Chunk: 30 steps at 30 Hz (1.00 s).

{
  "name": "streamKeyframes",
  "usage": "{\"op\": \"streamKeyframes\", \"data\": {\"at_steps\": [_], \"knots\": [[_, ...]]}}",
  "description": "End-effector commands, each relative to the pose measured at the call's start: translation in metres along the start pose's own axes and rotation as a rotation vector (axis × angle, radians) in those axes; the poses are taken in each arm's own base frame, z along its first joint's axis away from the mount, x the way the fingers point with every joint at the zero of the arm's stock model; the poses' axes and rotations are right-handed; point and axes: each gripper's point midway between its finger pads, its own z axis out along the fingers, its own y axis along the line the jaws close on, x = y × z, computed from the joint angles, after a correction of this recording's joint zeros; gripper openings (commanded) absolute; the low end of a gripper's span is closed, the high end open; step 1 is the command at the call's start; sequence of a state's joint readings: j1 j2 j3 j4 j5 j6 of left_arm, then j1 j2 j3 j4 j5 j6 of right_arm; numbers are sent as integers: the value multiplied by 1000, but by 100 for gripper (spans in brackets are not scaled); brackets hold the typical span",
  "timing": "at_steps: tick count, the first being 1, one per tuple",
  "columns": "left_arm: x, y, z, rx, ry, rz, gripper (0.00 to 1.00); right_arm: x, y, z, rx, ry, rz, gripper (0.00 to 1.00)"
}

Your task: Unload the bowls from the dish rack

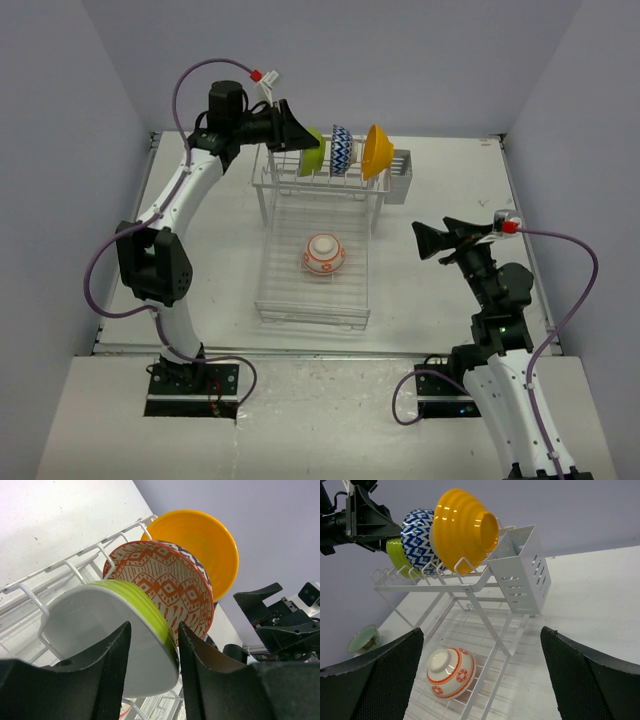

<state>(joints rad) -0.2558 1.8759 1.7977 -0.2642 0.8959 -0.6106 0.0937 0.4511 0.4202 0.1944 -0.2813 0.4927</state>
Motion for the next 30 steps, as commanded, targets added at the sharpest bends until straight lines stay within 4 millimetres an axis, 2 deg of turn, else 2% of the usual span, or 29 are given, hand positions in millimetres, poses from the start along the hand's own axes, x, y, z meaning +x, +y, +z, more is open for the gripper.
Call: {"op": "streamKeyframes", "data": {"at_steps": [1,21,26,30], "knots": [[-10,-6,-4,-12,-17,36,43,-14,8,0,-24,-40,-24,99],[-7,10,-3,-103,16,16,29,-13,6,-1,-17,-47,-21,99],[-9,5,-5,-106,13,21,25,-13,7,-1,-19,-48,-20,99],[-10,4,-6,-116,12,22,14,-13,7,-2,-19,-51,-19,99]]}}
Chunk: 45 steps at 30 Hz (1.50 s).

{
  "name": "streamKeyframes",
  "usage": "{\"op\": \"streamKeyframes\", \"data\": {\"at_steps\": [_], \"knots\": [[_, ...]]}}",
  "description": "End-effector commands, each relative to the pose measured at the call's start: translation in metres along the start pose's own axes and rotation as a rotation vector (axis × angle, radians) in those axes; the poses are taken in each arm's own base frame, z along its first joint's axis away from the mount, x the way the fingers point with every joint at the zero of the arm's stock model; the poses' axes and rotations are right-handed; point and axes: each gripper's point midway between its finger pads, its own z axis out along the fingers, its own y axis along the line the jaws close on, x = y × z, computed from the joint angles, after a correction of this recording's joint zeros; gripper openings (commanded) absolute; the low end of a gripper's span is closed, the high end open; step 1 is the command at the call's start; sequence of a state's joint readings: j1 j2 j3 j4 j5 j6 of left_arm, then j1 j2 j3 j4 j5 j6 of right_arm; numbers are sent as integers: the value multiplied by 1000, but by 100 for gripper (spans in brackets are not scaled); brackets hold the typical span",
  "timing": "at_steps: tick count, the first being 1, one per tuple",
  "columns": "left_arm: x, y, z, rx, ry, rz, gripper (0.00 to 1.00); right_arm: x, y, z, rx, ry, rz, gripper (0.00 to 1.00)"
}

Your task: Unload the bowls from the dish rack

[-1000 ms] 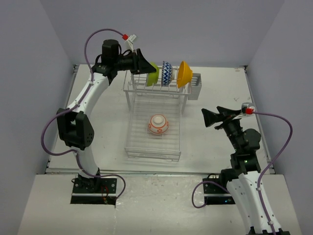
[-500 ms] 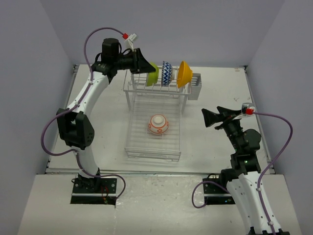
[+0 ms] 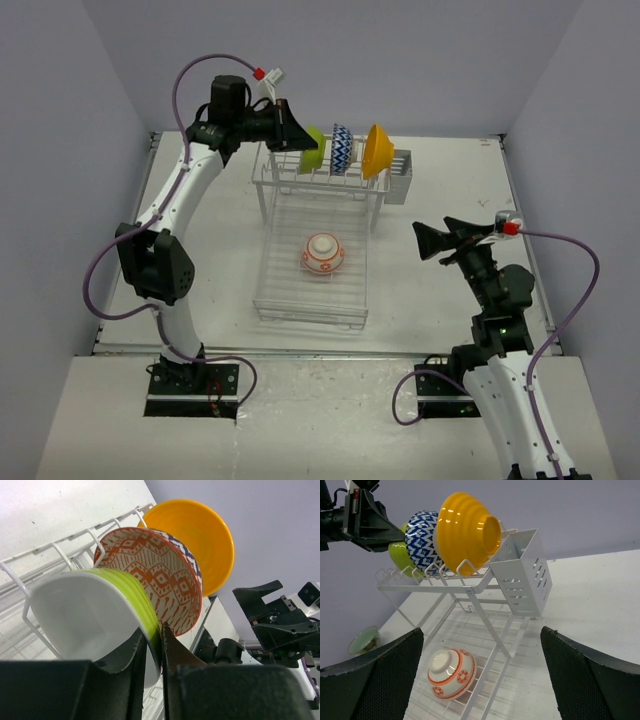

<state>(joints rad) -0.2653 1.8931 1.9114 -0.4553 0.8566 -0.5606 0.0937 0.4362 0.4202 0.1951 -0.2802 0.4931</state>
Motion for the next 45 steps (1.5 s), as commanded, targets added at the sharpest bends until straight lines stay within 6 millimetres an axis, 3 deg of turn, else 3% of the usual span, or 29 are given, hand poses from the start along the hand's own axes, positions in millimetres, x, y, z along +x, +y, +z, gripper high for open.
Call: {"op": "streamKeyframes", "data": {"at_steps": [1,10,15,17,24,32,36,45], "knots": [[-12,8,-2,-56,-32,45,11,-10,4,0,-13,-39,-16,99],[-25,-9,-10,-24,-69,51,0,-11,6,-1,-21,-39,-19,99],[-27,-12,-16,6,-108,30,0,-10,8,-1,-30,-36,-19,99],[-36,-26,-27,59,-153,43,0,-10,8,-1,-29,-35,-21,99],[-40,-33,-53,174,-220,27,0,-10,10,0,-40,-31,-19,99],[-34,-26,-66,254,-228,-42,0,-10,10,1,-44,-27,-19,99],[-32,-38,-73,378,-246,-19,0,-8,10,3,-47,-19,-17,99],[-21,-40,-77,516,-235,-83,0,-7,10,3,-49,-17,-17,99]]}}
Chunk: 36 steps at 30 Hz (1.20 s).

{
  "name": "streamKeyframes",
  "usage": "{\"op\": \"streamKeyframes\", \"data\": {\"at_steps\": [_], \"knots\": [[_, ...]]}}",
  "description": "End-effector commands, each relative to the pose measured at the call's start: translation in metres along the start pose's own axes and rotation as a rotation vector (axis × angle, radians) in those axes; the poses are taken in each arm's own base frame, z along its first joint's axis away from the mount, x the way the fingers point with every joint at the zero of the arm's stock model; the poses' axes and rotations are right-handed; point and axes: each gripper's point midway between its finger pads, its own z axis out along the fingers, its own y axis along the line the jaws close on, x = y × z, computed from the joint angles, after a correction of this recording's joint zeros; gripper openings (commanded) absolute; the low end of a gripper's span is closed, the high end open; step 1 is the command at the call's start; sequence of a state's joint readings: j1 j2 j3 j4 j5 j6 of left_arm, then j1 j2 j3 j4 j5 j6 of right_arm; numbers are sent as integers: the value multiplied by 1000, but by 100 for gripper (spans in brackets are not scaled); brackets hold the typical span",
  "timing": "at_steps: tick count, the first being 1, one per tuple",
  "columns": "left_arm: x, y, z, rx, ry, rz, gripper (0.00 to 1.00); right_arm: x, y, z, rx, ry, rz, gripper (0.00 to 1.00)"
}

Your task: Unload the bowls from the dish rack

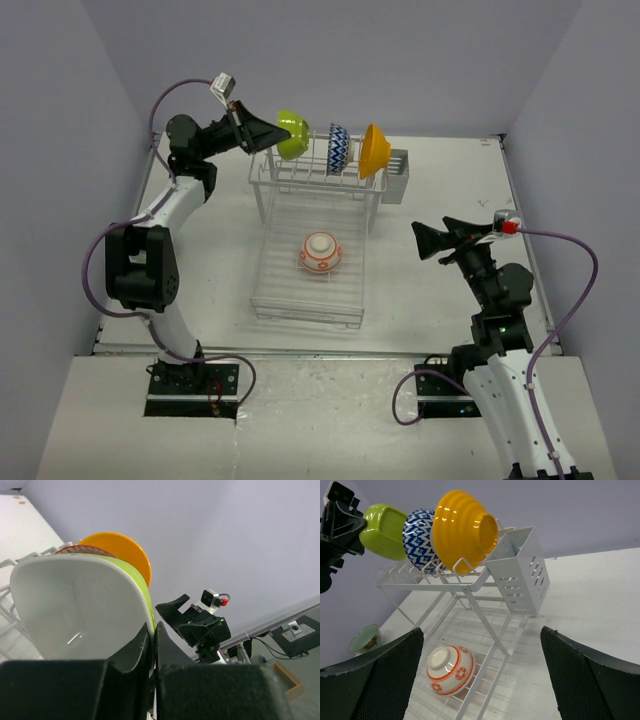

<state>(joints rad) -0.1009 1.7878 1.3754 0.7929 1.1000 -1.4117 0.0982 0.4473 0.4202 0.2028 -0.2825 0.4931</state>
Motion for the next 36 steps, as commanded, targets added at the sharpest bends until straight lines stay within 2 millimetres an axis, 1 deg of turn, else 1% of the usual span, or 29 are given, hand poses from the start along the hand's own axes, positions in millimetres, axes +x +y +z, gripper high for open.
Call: {"op": "streamKeyframes", "data": {"at_steps": [1,3,5,6,8,9,10,11,12,13,15,16,17,18,19,20,21,22,23,24,25,26,27,28,29,30,32,33,36], "knots": [[2,-31,-3,136,8,40,0,-7,9,2,-43,-20,-17,99],[3,-36,-5,175,4,69,0,-6,9,3,-42,-15,-15,99],[0,-45,-7,208,0,50,0,-6,9,3,-45,-16,-15,99],[1,-52,-10,240,-3,91,0,-6,9,3,-44,-15,-15,99],[-8,-62,-21,252,-28,109,0,-6,10,3,-44,-13,-16,99],[-12,-71,-27,246,-44,129,0,-6,10,3,-46,-15,-18,99],[-21,-69,-38,221,-72,166,0,-6,10,2,-46,-15,-18,99],[-23,-70,-44,206,-80,183,0,-6,10,2,-47,-13,-16,99],[-29,-78,-56,191,-106,217,0,-5,11,2,-49,-12,-16,99],[-39,-74,-73,159,-151,242,0,-5,11,2,-51,-13,-16,99],[-46,-79,-89,129,-195,283,0,-3,11,3,-54,-8,-10,99],[-52,-82,-106,96,-232,321,0,-3,11,3,-55,-6,-10,99],[-54,-82,-113,73,-243,341,0,-3,12,3,-59,-4,-9,99],[-60,-82,-124,22,-267,327,0,-2,13,3,-61,-2,-8,99],[-62,-75,-130,-18,-278,372,0,-2,14,3,-64,-3,-8,99],[-68,-60,-137,-82,-294,292,0,-3,14,3,-64,-4,-10,99],[-76,-57,-145,-159,-311,415,0,-2,14,3,-66,-4,-7,99],[-84,-49,-150,-232,-326,432,0,-2,14,3,-66,-4,-6,99],[-80,-10,-164,-403,-335,223,0,-2,15,2,-69,-4,-7,99],[-109,-3,-178,-590,-385,428,0,-2,16,2,-72,-2,-7,99],[-109,13,-189,-710,-389,398,0,-2,16,2,-72,-2,-7,99],[-96,36,-203,-846,-369,300,0,-2,17,2,-74,-1,-7,99],[-105,53,-221,-979,-381,330,0,-2,16,2,-74,-1,-7,99],[-95,69,-232,-1063,-358,279,0,-2,17,2,-75,-2,-5,99],[-94,81,-242,-1137,-353,272,0,-1,17,2,-77,-1,-5,99],[-91,101,-257,-1261,-343,278,0,-2,18,2,-79,-3,-6,99],[-80,118,-265,-1359,-321,264,0,-1,17,3,-77,1,-4,99],[-74,129,-279,-1442,-325,253,0,-1,17,3,-77,2,-4,99],[-64,143,-301,-1590,-335,241,0,0,18,3,-82,8,-3,99]]}}
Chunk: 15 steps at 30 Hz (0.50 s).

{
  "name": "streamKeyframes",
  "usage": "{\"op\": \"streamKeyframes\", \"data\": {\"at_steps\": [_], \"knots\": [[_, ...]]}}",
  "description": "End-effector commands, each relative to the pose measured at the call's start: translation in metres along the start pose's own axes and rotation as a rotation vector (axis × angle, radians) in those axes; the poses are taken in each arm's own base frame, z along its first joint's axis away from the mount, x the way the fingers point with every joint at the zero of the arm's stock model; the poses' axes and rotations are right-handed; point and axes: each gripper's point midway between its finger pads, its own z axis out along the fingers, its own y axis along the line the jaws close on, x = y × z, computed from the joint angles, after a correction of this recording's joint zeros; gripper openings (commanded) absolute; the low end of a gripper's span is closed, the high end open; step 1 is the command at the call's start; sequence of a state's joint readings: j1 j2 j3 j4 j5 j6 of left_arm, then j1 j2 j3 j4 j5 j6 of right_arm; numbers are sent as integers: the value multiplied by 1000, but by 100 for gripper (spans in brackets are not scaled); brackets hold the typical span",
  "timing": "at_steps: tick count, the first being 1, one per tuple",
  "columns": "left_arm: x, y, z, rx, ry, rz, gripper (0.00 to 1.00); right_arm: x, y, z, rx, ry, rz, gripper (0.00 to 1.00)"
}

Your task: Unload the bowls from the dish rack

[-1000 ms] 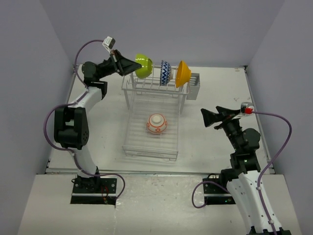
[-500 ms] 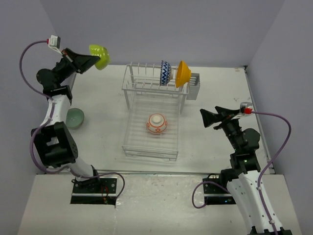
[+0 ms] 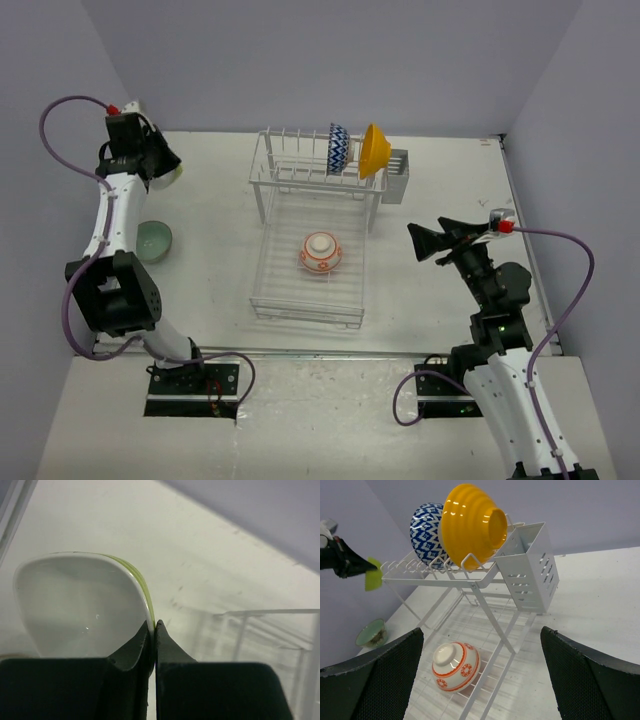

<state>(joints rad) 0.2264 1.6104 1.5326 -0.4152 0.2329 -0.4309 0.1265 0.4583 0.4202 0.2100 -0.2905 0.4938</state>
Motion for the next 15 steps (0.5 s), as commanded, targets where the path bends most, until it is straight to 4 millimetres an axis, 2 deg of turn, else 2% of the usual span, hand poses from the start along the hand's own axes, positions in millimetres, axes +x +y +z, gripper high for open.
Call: {"op": "streamKeyframes", "data": {"at_steps": [1,6,9,11,15], "knots": [[30,63,-5,-324,77,119,0,-5,11,1,-51,-11,-9,99],[58,82,12,-404,141,136,0,-3,10,2,-49,-7,-9,99],[64,90,13,-454,137,139,0,-4,11,2,-51,-8,-11,99],[69,88,19,-425,150,144,0,-5,12,2,-53,-8,-11,99],[88,81,45,-383,215,149,0,-3,10,3,-47,-2,-11,99]]}}
